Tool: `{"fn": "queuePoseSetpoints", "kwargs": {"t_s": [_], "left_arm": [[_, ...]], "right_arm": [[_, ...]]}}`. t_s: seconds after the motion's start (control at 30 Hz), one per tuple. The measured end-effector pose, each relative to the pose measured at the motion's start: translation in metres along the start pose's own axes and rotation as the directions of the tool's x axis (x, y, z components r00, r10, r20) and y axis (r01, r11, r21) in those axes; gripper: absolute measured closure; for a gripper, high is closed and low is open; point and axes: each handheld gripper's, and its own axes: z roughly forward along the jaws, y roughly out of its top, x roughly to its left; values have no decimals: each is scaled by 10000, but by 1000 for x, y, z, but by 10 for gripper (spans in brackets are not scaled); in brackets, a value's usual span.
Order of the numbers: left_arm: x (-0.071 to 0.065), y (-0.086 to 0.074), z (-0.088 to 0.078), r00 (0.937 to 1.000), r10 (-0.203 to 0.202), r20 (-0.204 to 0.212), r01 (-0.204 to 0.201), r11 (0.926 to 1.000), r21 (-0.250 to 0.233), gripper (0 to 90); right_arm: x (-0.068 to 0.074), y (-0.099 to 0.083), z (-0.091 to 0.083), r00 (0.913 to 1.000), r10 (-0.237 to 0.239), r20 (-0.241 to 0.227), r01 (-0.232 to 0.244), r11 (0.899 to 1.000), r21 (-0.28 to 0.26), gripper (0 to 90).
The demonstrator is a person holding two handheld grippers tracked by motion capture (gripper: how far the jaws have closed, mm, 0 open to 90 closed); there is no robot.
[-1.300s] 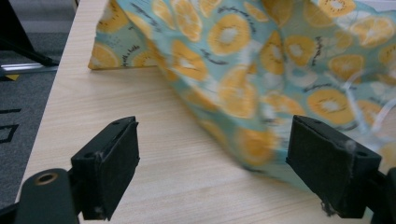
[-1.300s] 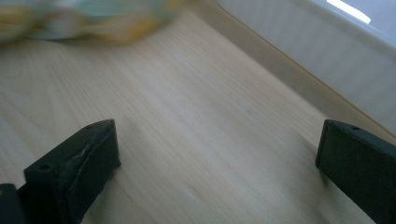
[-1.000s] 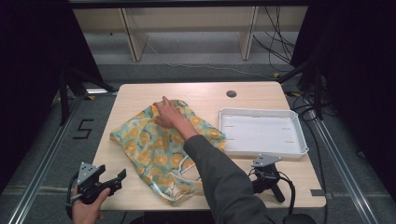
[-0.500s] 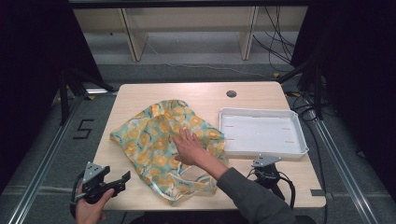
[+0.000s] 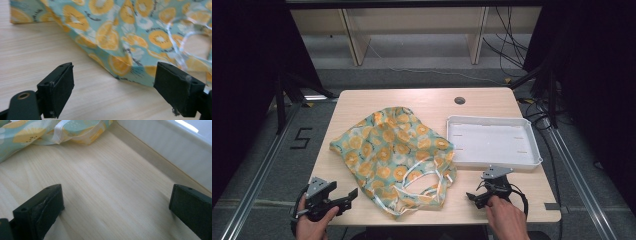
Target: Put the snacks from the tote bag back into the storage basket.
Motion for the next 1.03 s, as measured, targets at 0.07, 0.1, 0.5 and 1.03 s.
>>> {"fn": "queuePoseSetpoints", "kwargs": {"t_s": [0.07,0.1,0.5,1.03], "left_arm": [[-6,-3,1,9995,268,141,-269,9996,61,164],[-7,-3,1,9986,436,300,-440,9990,103,163],[-21,-6,2,9926,914,797,-927,9956,127,151],[-28,-8,3,9902,1072,900,-1105,9933,330,152]], "right_arm": [[0,0,0,10000,-3,15,3,10000,-2,5],[0,0,0,10000,-4,17,4,10000,-3,5],[0,0,0,10000,9,-3,-9,10000,5,5],[15,10,-35,9853,1709,20,-1706,9843,-443,288]]}}
